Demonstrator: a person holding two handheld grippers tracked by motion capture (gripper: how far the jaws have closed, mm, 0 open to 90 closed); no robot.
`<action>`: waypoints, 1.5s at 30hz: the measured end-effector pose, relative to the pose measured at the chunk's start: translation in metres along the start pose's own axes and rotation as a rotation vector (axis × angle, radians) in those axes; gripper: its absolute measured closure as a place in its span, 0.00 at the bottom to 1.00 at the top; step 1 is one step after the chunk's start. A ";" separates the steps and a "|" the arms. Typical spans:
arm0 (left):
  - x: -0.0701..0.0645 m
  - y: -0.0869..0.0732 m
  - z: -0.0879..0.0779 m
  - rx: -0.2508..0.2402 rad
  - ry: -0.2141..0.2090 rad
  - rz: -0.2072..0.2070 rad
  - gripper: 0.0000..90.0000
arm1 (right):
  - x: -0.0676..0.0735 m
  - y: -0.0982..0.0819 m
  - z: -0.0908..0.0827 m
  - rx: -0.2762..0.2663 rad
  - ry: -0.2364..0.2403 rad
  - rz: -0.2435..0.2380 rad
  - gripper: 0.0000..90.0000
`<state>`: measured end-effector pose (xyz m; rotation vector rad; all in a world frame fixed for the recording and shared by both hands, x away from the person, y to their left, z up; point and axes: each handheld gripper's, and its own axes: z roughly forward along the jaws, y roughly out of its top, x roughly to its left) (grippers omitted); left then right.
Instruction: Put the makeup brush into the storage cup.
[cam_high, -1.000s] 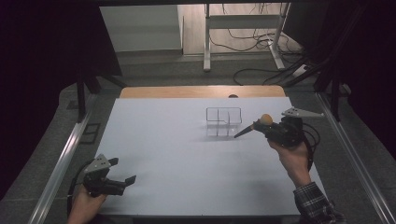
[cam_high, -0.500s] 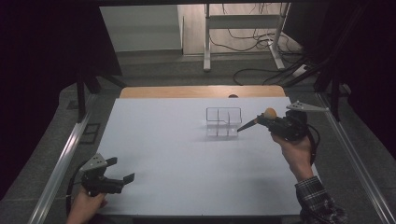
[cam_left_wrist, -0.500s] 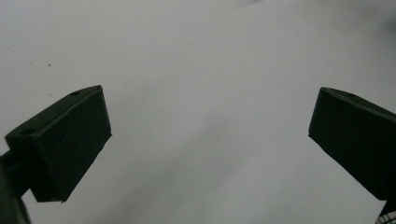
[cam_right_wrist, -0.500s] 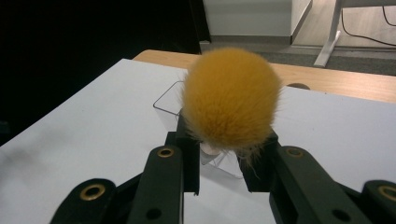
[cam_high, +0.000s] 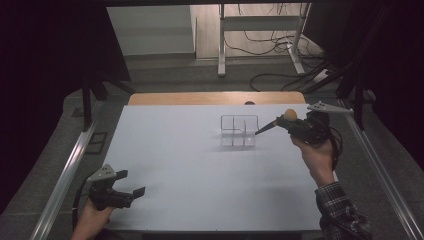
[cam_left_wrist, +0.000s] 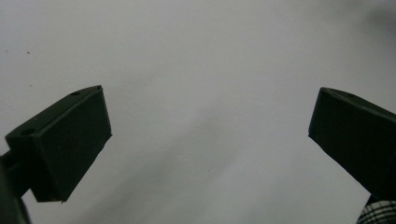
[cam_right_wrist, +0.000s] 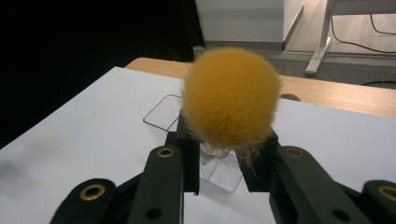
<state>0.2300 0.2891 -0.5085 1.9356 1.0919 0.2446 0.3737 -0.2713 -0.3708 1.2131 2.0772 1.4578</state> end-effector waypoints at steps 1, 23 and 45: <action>0.000 0.000 0.000 0.000 0.000 0.000 0.00 | 0.000 0.001 0.001 -0.001 -0.001 0.002 0.81; -0.005 0.003 0.000 0.007 0.026 0.036 0.01 | -0.008 0.014 0.020 -0.003 -0.035 -0.001 0.80; -0.005 0.003 -0.001 0.009 0.044 0.045 0.03 | -0.014 0.019 0.041 0.015 -0.054 -0.016 0.80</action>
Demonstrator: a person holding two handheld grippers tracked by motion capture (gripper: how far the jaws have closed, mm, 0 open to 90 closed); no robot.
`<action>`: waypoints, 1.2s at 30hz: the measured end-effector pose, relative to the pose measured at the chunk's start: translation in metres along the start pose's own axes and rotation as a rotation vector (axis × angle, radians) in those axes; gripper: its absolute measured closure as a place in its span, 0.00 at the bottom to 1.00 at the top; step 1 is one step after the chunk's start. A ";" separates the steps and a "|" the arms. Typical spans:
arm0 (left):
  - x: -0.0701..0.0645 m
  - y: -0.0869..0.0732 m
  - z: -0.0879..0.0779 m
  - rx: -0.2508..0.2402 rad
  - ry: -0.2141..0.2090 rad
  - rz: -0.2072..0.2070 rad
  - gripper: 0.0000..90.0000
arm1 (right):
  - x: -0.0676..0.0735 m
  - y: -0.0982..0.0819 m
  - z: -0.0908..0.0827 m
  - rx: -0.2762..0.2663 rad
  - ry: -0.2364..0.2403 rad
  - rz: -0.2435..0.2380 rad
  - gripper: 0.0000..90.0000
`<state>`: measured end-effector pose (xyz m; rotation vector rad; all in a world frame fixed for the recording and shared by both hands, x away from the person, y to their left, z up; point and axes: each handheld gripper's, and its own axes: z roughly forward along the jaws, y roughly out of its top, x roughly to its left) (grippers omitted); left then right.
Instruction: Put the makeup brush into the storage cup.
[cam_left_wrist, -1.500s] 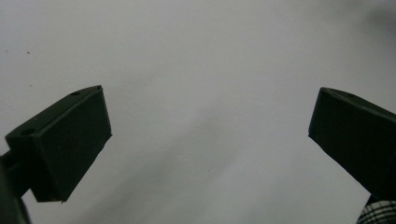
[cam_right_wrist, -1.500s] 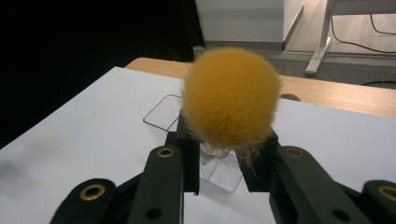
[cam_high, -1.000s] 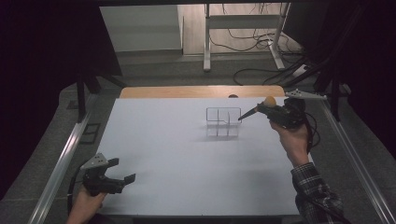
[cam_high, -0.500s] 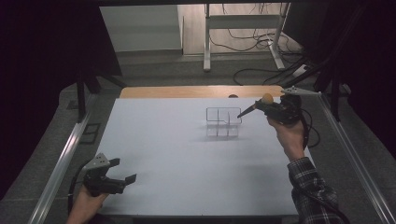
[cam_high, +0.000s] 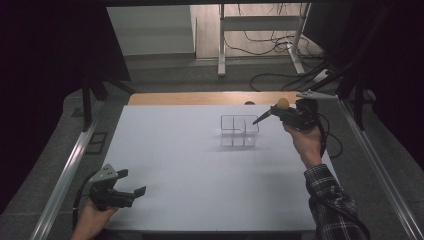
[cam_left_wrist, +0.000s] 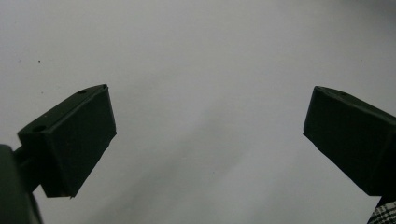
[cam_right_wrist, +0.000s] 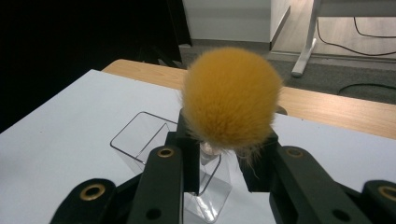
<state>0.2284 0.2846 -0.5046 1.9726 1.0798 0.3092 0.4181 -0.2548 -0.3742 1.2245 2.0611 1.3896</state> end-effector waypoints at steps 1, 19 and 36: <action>0.000 0.000 0.000 0.003 0.003 0.004 0.03 | 0.000 0.000 0.002 0.002 -0.001 -0.001 0.80; -0.002 0.000 0.002 0.037 0.022 0.031 0.06 | 0.003 -0.008 0.020 0.032 -0.005 -0.022 0.80; -0.001 -0.001 0.003 0.064 0.020 0.025 0.06 | 0.003 -0.020 0.036 0.054 -0.007 -0.026 0.80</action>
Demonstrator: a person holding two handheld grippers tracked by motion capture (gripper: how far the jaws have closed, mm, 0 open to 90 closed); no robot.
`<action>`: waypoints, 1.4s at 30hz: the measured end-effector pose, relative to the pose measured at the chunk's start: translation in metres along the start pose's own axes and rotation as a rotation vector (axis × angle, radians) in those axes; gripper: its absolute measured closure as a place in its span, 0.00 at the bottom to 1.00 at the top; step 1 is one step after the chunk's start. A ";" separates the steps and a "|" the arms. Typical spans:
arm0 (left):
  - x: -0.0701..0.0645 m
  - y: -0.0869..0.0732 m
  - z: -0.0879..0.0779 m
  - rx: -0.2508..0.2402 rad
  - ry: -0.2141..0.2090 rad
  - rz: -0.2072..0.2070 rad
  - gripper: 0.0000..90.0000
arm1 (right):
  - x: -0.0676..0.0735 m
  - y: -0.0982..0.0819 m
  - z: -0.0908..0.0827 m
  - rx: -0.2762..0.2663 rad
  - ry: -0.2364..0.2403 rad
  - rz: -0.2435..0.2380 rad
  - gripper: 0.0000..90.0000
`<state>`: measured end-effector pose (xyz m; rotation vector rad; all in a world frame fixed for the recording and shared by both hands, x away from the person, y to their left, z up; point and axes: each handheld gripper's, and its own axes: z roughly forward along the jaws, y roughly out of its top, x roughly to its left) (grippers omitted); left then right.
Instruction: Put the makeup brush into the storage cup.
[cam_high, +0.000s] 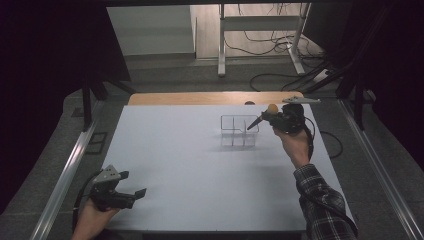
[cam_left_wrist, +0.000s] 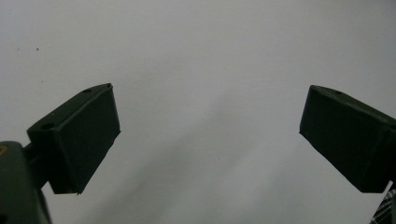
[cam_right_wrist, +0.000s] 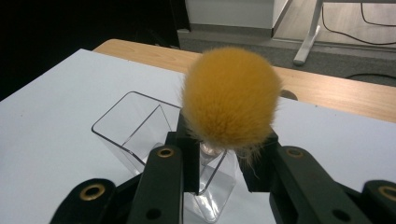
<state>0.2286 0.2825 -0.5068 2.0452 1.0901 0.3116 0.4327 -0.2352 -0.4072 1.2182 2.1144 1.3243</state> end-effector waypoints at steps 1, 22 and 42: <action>0.000 0.000 0.000 0.002 0.000 0.000 0.06 | 0.000 -0.001 0.001 0.001 0.001 0.003 0.80; 0.000 0.000 0.001 0.014 -0.001 -0.002 0.05 | 0.001 -0.015 0.018 0.020 -0.008 -0.003 0.80; -0.001 0.000 0.001 0.021 -0.017 0.004 0.07 | 0.004 -0.023 0.027 0.054 -0.002 -0.010 0.73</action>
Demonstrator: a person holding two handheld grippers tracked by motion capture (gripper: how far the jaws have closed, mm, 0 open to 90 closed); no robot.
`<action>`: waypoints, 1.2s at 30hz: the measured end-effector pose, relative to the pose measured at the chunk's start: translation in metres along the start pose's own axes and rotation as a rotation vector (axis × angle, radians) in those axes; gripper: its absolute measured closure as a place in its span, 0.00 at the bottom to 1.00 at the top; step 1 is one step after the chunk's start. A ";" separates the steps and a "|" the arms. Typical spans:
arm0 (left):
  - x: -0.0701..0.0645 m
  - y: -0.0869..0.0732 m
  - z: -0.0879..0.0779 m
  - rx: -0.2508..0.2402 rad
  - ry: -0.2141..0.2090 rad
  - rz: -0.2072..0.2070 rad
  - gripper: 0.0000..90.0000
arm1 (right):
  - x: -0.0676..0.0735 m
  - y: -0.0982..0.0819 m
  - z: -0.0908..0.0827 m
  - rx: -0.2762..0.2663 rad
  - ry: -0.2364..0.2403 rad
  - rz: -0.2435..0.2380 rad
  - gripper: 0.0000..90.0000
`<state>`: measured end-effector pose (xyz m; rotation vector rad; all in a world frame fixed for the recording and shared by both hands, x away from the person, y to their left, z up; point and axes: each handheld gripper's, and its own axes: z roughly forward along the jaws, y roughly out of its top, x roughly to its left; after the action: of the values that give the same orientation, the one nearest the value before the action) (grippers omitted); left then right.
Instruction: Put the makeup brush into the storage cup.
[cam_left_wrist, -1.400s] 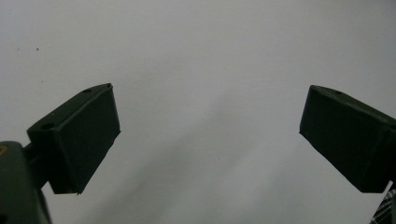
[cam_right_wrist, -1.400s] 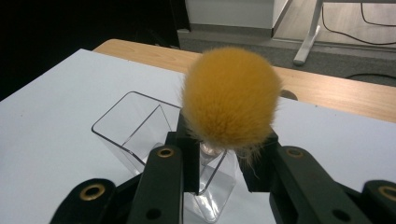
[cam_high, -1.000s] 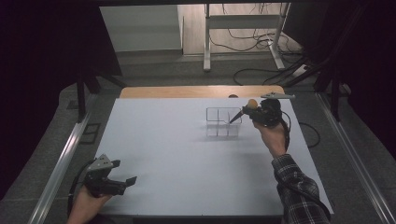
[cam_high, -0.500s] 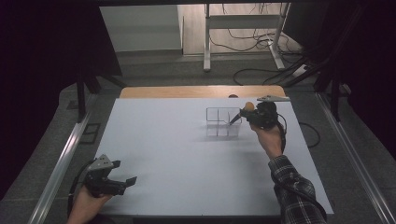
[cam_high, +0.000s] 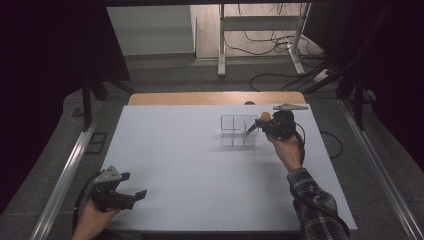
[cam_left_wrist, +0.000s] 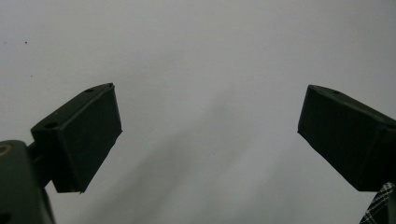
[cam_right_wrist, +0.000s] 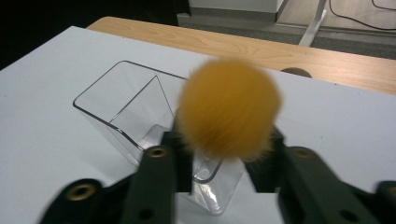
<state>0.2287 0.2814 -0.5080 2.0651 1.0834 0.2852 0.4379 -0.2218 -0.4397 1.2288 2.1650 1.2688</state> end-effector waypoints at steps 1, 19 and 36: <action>0.000 0.000 0.000 0.001 0.000 0.000 0.07 | 0.000 0.000 0.000 0.003 -0.003 0.003 0.66; 0.000 0.000 0.000 0.005 -0.004 -0.001 0.07 | 0.005 0.000 0.004 0.052 0.031 -0.038 0.26; 0.000 0.000 0.001 0.003 0.001 -0.004 0.07 | 0.010 -0.007 0.002 0.083 0.035 -0.053 0.05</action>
<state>0.2290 0.2805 -0.5081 2.0655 1.0896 0.2828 0.4300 -0.2141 -0.4460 1.1811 2.2802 1.1986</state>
